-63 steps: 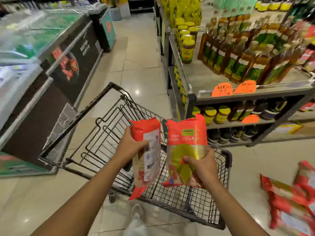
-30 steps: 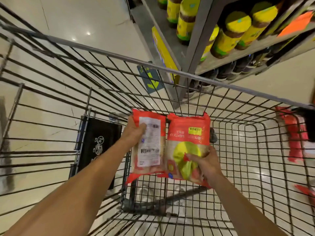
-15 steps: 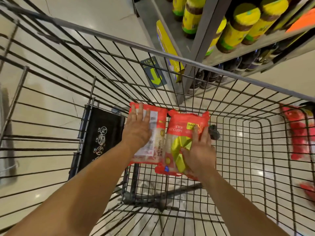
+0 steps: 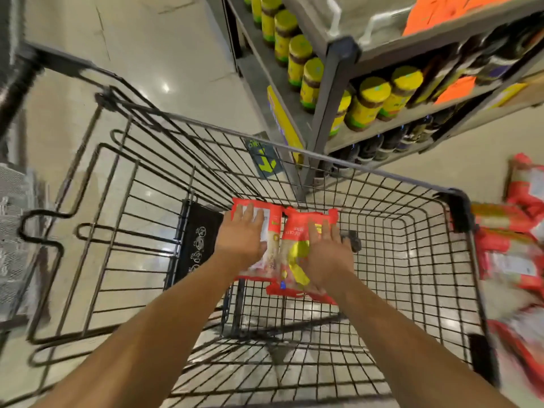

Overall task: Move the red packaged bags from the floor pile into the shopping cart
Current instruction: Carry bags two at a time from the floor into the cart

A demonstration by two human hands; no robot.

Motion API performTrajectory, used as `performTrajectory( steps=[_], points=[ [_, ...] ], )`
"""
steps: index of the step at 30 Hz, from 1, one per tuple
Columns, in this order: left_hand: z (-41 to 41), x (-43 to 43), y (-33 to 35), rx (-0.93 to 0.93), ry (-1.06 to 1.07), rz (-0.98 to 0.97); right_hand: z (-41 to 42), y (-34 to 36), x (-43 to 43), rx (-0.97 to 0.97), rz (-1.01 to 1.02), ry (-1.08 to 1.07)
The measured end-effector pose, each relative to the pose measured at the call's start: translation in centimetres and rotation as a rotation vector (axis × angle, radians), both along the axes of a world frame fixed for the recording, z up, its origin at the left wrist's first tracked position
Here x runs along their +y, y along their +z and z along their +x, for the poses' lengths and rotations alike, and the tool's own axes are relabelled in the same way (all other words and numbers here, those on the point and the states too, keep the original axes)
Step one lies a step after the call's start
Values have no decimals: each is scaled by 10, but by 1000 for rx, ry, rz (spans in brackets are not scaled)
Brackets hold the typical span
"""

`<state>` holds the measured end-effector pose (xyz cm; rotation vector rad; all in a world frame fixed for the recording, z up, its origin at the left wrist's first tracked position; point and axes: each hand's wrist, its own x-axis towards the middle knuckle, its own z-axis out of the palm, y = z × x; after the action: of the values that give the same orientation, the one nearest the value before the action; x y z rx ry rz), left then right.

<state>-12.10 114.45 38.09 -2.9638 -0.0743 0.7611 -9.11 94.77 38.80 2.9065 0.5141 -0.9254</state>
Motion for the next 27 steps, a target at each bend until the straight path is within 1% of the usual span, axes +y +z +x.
performTrajectory(
  steps=[2,5,8,11,14,19,22,27],
  points=[
    [-11,-7,49,-28,-5,5,-7,44,0,-54,51,0],
    [-24,-21,120,-65,-26,-4,-23,106,-5,-126,70,1],
    [-31,-35,176,-191,-59,-47,-38,161,-15,-193,122,-68],
    [-39,-52,217,-296,-131,-104,-62,204,-32,-278,137,-110],
    [-44,-73,242,-352,-224,-160,-87,238,-59,-346,112,-175],
    [-60,-125,264,-370,-431,-232,-153,279,-123,-409,74,-437],
    [-79,-170,278,-427,-566,-296,-201,296,-161,-444,41,-587],
    [-119,-256,304,-461,-822,-348,-289,316,-225,-529,-13,-825]
  ],
)
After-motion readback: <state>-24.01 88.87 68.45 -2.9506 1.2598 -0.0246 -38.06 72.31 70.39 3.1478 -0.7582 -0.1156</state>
